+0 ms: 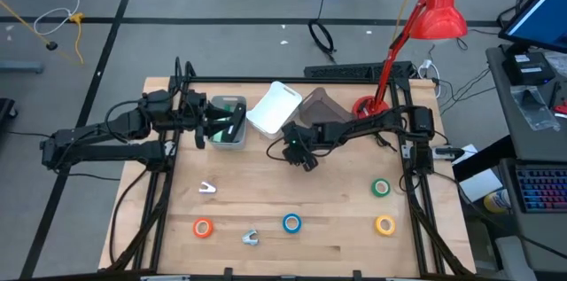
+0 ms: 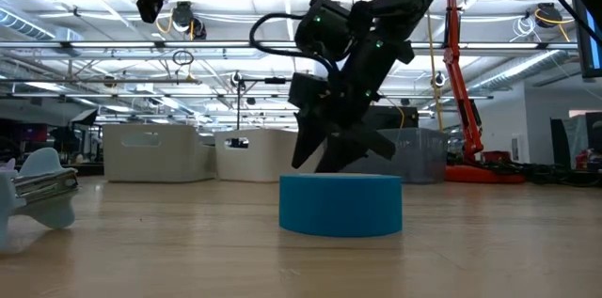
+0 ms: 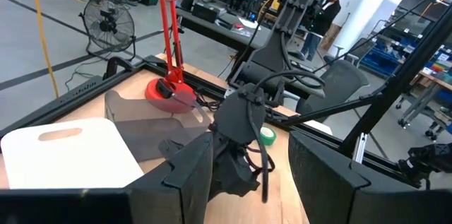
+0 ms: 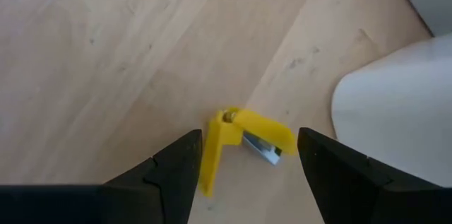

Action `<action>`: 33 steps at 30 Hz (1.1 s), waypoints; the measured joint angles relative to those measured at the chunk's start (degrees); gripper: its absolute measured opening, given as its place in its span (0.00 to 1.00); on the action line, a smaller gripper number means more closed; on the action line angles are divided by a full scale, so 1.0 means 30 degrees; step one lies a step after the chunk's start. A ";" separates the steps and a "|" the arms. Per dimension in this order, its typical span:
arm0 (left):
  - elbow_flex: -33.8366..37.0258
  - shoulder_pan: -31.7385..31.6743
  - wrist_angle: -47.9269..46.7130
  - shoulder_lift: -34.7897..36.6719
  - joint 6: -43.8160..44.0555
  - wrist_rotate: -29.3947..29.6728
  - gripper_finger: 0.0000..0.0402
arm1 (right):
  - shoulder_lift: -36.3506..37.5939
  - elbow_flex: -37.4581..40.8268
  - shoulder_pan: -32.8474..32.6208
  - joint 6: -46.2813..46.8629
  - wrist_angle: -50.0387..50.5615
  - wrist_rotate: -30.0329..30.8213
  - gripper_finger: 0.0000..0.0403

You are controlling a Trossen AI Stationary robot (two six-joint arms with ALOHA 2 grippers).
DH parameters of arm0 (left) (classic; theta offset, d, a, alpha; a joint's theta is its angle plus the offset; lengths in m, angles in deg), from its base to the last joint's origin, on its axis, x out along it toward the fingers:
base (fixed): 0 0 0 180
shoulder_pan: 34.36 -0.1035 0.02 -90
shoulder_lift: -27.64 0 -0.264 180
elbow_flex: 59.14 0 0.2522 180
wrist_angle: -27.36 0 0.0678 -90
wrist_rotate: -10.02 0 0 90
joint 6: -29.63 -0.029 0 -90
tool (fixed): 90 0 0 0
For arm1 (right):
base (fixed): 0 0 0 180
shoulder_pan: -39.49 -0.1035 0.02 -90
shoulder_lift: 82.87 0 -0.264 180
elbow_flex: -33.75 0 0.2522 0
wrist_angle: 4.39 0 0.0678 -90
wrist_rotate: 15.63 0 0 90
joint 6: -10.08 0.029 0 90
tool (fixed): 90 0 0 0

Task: Pick and place Stapler, Stapler remover, tape
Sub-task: Put the small yellow stapler into the gray bin

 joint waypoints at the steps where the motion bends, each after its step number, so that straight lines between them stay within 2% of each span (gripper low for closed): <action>1: 0.0000 0.0002 0.0000 0.0000 0.0000 -0.0002 0.46 | 0.0000 0.0000 0.0012 -0.0053 0.0030 -0.0168 0.57; 16: 0.0000 0.0002 0.0022 0.0000 0.0080 -0.0002 0.46 | -0.0357 -0.0022 0.0056 -0.0194 -0.0021 -0.0885 0.56; 33: 0.0000 0.0002 0.0026 0.0000 0.0160 0.0006 0.46 | -0.0430 -0.0022 0.0580 0.1852 -0.0070 -0.1389 0.45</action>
